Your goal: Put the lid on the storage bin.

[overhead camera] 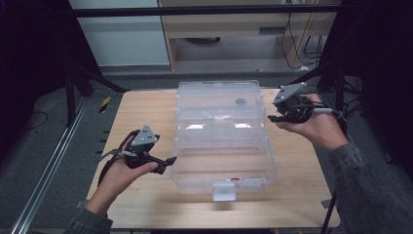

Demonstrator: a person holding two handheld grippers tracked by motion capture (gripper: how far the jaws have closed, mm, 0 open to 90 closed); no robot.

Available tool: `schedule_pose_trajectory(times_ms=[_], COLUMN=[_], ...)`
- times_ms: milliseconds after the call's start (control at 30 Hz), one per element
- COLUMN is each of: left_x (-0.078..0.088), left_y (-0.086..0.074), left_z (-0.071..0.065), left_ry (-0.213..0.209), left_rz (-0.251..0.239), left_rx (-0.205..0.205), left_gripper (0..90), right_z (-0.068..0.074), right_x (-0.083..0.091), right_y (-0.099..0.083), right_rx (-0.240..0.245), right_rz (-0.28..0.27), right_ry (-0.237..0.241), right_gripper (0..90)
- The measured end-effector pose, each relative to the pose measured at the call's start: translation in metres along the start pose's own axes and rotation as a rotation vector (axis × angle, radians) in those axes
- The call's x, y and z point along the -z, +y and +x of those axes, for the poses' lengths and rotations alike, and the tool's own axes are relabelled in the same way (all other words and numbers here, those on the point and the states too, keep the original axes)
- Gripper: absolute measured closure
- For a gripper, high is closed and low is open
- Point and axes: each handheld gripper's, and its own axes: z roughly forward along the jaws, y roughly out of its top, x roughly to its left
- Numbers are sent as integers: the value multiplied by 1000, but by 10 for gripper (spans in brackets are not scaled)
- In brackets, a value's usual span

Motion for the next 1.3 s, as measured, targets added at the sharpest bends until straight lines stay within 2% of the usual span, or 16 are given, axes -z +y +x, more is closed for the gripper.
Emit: schedule_pose_trajectory(times_ms=[233,533,633,833,967,1300], left_x=[-3,-11,-14,-19,-21,-24], left_y=[9,14,13,13,14,15], left_z=[-8,-12,-13,-15,-18,-23], left_ry=[-47,-80,-84,-97,-103,-121], left_rz=[16,52,76,94,109,122], left_rx=[-20,-55,-72,-87,-104,-125], left_gripper=[48,47,47,45,45,45], right_z=[3,5,6,8,7,2], right_x=[-8,-36,-42,-51,-55,-66], right_y=[24,48,52,58,59,55], right_rx=[77,193,220,281,313,345], right_rz=[-3,65,83,119,141,177], right_ry=[56,122,138,181,194,231], right_gripper=[614,641,645,658,669,715])
